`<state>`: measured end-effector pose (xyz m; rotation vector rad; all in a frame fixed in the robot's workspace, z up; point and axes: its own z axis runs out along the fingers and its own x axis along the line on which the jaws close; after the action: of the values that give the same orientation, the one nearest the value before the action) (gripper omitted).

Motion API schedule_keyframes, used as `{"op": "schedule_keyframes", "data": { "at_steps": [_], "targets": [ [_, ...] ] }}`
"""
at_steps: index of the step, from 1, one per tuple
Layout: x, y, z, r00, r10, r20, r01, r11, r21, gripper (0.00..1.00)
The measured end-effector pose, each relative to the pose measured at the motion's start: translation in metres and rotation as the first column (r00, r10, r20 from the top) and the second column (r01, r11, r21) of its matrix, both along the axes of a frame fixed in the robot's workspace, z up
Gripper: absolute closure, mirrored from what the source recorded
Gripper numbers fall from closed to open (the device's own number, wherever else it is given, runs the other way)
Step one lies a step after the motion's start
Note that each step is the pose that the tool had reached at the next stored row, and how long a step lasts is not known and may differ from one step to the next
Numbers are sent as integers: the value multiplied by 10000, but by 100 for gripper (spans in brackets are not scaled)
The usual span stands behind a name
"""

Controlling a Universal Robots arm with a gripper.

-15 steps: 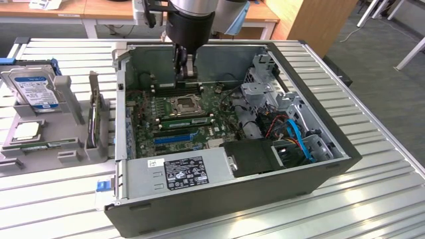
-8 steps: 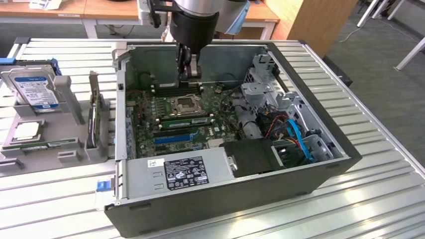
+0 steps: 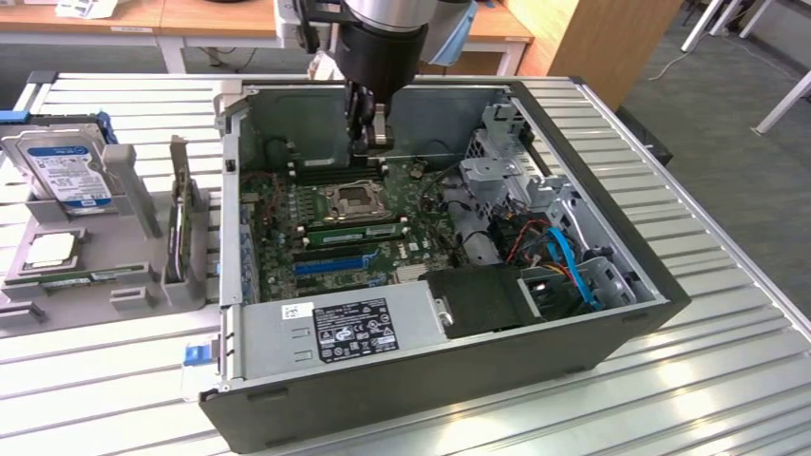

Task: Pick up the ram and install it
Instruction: 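Press down the ram until it locks into place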

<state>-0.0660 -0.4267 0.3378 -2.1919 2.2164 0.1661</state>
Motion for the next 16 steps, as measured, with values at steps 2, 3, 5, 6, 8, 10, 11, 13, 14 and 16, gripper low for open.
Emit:
{"op": "schedule_keyframes", "data": {
  "at_steps": [2,3,5,6,8,10,11,13,14,16],
  "targets": [
    [14,0,-1,10000,1,1,-1,10000,1,90],
    [20,0,0,10000,0,1,0,10000,1,90],
    [31,0,0,10000,1,0,-1,10000,0,90],
    [37,0,-1,10000,0,1,0,10000,1,90],
    [51,0,0,10000,1,1,-1,10000,1,90],
    [69,0,0,10000,1,0,-1,10000,0,90],
    [78,0,0,10000,1,0,-1,10000,1,90],
    [98,0,-1,10000,1,0,-1,10000,1,90],
    [107,0,0,10000,1,0,-1,10000,1,90],
    [125,0,0,10000,0,-1,0,10000,0,90]
  ]
}}
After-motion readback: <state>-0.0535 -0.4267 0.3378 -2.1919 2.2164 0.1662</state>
